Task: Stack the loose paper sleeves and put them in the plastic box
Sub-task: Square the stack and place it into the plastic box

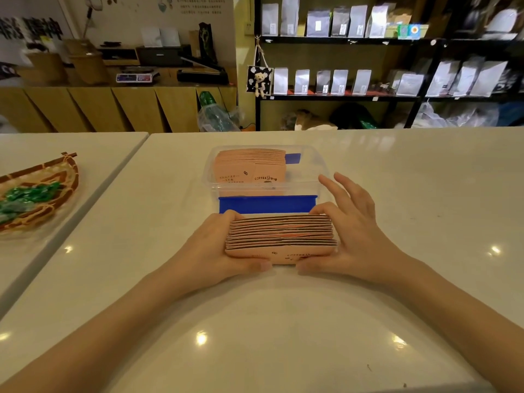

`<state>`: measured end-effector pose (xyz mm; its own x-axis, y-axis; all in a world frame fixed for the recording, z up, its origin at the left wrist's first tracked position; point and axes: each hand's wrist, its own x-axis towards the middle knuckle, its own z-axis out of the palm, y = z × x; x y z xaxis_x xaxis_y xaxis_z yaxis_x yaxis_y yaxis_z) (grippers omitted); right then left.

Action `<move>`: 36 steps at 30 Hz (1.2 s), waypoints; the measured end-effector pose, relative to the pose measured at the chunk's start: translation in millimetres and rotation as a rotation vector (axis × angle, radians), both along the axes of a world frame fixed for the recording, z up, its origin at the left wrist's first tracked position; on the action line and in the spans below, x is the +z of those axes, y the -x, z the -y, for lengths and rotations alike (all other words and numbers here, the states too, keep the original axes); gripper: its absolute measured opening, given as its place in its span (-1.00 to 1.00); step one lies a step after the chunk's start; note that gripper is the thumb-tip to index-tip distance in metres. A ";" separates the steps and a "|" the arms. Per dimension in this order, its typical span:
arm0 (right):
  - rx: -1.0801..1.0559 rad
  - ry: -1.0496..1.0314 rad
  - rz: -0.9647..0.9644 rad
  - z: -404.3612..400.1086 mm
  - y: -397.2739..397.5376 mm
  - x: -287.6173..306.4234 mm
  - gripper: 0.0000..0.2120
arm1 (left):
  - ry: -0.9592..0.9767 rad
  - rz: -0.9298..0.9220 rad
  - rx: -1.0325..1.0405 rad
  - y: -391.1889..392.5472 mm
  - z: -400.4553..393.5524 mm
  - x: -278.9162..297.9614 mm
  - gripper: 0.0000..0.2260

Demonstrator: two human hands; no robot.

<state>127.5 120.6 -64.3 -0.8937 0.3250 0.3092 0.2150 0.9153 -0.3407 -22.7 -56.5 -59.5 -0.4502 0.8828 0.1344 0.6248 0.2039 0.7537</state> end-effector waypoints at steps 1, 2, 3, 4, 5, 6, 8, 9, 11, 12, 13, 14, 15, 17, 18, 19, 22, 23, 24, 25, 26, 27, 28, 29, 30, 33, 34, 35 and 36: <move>-0.004 -0.004 -0.007 1.6 1.6 -1.1 -0.21 | -0.024 0.004 -0.010 -1.2 -1.3 -0.1 -0.53; -0.014 0.001 -0.019 3.4 3.2 -2.1 -0.19 | -0.044 0.008 -0.016 -2.2 -2.3 -0.1 -0.55; -0.029 0.010 -0.030 5.3 4.2 -3.0 -0.17 | -0.055 0.012 -0.016 -2.8 -3.3 -0.1 -0.57; -0.046 0.020 -0.039 7.0 4.9 -3.7 -0.17 | -0.061 0.018 -0.012 -2.9 -4.0 -0.6 -0.58; -0.062 0.029 -0.045 8.1 5.0 -4.1 -0.17 | -0.065 0.020 -0.008 -2.7 -4.7 -1.0 -0.57; -0.072 0.036 -0.046 8.5 4.9 -4.3 -0.18 | -0.068 0.020 -0.005 -2.1 -5.3 -1.5 -0.57; -0.061 0.041 -0.039 8.0 4.0 -4.1 -0.17 | -0.075 0.020 -0.002 -2.8 -4.5 -1.0 -0.57; -0.046 0.044 -0.033 6.6 3.6 -3.8 -0.18 | -0.078 0.018 -0.002 -3.7 -4.0 0.0 -0.59; -0.030 0.061 -0.024 4.9 2.8 -2.2 -0.27 | -0.082 0.010 -0.006 -5.1 -3.0 2.1 -0.65; -0.023 0.075 -0.026 4.1 2.4 -1.4 -0.34 | -0.083 0.009 -0.010 -6.0 -3.0 3.5 -0.66; -0.009 0.092 -0.035 3.5 1.4 -0.6 -0.40 | -0.082 0.007 -0.017 -6.6 -3.2 4.7 -0.66; 0.009 0.111 -0.052 3.1 1.1 -0.3 -0.44 | -0.081 0.003 -0.025 -6.9 -3.6 5.6 -0.65; 0.028 0.128 -0.072 2.7 0.7 -0.5 -0.47 | -0.077 -0.001 -0.031 -6.4 -4.0 5.9 -0.64; 0.054 0.158 -0.099 1.8 0.3 -1.1 -0.52 | -0.049 0.010 -0.038 -2.8 -3.0 4.1 -0.63; 0.061 0.168 -0.105 1.3 0.4 -1.3 -0.54 | -0.027 0.022 -0.037 0.0 -2.0 3.2 -0.61; 0.065 0.176 -0.107 0.9 0.0 -1.1 -0.55 | -0.004 0.040 -0.032 3.2 -0.6 2.8 -0.59; 0.061 0.183 -0.094 0.9 -0.3 0.5 -0.57 | 0.023 0.085 -0.014 11.0 3.0 5.4 -0.56; 0.060 0.179 -0.088 1.1 -0.6 1.0 -0.56 | 0.029 0.067 0.003 13.3 3.3 6.7 -0.56; 0.059 0.173 -0.084 1.1 -0.3 1.3 -0.55 | 0.034 0.048 0.021 14.9 3.7 8.0 -0.55; 0.059 0.168 -0.080 0.8 -0.7 1.4 -0.55 | 0.037 0.037 0.033 16.0 3.7 9.5 -0.56; 0.058 0.168 -0.075 0.7 -1.0 1.9 -0.55 | 0.037 0.029 0.037 16.9 4.2 10.8 -0.58; 0.056 0.173 -0.070 0.6 -1.7 2.7 -0.56 | 0.034 0.018 0.037 17.0 4.4 12.1 -0.61; 0.050 0.185 -0.066 0.6 -2.3 4.2 -0.59 | 0.035 0.006 0.040 17.2 4.5 12.5 -0.65; 0.042 0.202 -0.062 0.9 -3.1 5.8 -0.61 | 0.035 -0.003 0.044 17.2 4.9 12.6 -0.68; 0.037 0.218 -0.058 1.4 -3.5 7.3 -0.63 | 0.028 -0.008 0.051 17.1 5.0 12.5 -0.71; 0.036 0.233 -0.055 2.8 -3.9 8.9 -0.69 | -0.005 -0.041 0.074 17.3 5.5 12.3 -0.71; 0.033 0.227 -0.058 2.9 -3.7 8.6 -0.68 | -0.008 -0.046 0.077 17.3 5.9 12.6 -0.71; 0.029 0.220 -0.062 2.7 -3.7 8.1 -0.68 | -0.006 -0.049 0.079 17.2 6.3 12.8 -0.71; 0.024 0.218 -0.066 2.5 -3.6 8.0 -0.67 | -0.003 -0.050 0.080 17.3 6.4 13.1 -0.71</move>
<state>131.2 118.1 -56.3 -0.8822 0.3694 0.2920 0.1646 0.8229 -0.5439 -39.9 -63.0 -46.4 -0.5116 0.8440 0.1610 0.6435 0.2521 0.7228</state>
